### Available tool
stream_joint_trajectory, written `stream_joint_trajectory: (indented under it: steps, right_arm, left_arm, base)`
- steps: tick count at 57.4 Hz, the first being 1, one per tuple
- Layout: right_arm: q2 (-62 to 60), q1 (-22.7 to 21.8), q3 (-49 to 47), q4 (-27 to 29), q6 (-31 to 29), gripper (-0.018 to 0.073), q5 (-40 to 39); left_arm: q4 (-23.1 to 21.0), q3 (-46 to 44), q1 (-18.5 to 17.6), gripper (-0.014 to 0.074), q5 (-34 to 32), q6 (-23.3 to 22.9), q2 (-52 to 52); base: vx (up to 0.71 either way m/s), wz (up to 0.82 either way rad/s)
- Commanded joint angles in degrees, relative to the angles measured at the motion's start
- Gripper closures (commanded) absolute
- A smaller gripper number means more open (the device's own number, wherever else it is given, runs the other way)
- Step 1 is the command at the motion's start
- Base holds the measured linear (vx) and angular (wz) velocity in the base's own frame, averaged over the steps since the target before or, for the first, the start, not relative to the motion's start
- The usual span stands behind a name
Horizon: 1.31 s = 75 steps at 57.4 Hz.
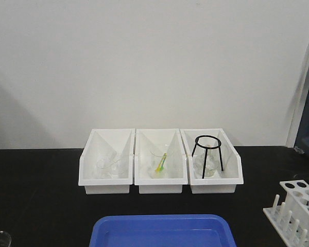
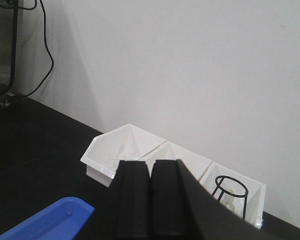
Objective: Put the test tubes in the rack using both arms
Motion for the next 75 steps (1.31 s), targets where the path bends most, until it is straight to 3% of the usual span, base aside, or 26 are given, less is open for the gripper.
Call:
stream_joint_trajectory:
  steps: [1,7,10,15,64,65,75]
  right_arm:
    - [0.25,-0.21,-1.68,0.50,-0.05,0.0567,1.71]
    - [0.25,-0.21,-1.68,0.50,-0.05,0.0567,1.71]
    - [0.25,-0.21,-1.68,0.50,-0.05,0.0567,1.71]
    - [0.25,-0.21,-1.68,0.50,-0.05,0.0567,1.69]
    - [0.25,-0.21,-1.68,0.47,-0.64,0.0567,2.01]
    - [0.25,-0.21,-1.68,4.17,2.81,0.0567,6.82]
    - [0.95,-0.21,-1.68,10.32,14.25,0.0567,24.76]
  left_arm:
    - [-2.46,5.00,1.70,0.0617,-6.58,-0.08,-5.55]
    - [-3.70,10.69,2.61,0.0617,-9.87,-0.08,-10.79]
    - [-3.48,10.11,2.77,0.0617,-5.69,0.79,-12.26]
    - [-3.98,10.11,2.77,0.0617,-5.09,2.44,-11.84]
    - [-4.13,10.06,2.77,0.0617,-4.38,2.36,-11.93]
    - [-4.13,10.06,2.77,0.0617,-4.38,2.36,-11.93]
    - [-4.13,10.06,2.77,0.0617,-4.38,2.36,-11.93]
  base:
    - [0.00,0.00]
    - [0.00,0.00]
    - [0.00,0.00]
    - [0.00,0.00]
    - [0.00,0.00]
    - [0.00,0.00]
    - [0.00,0.00]
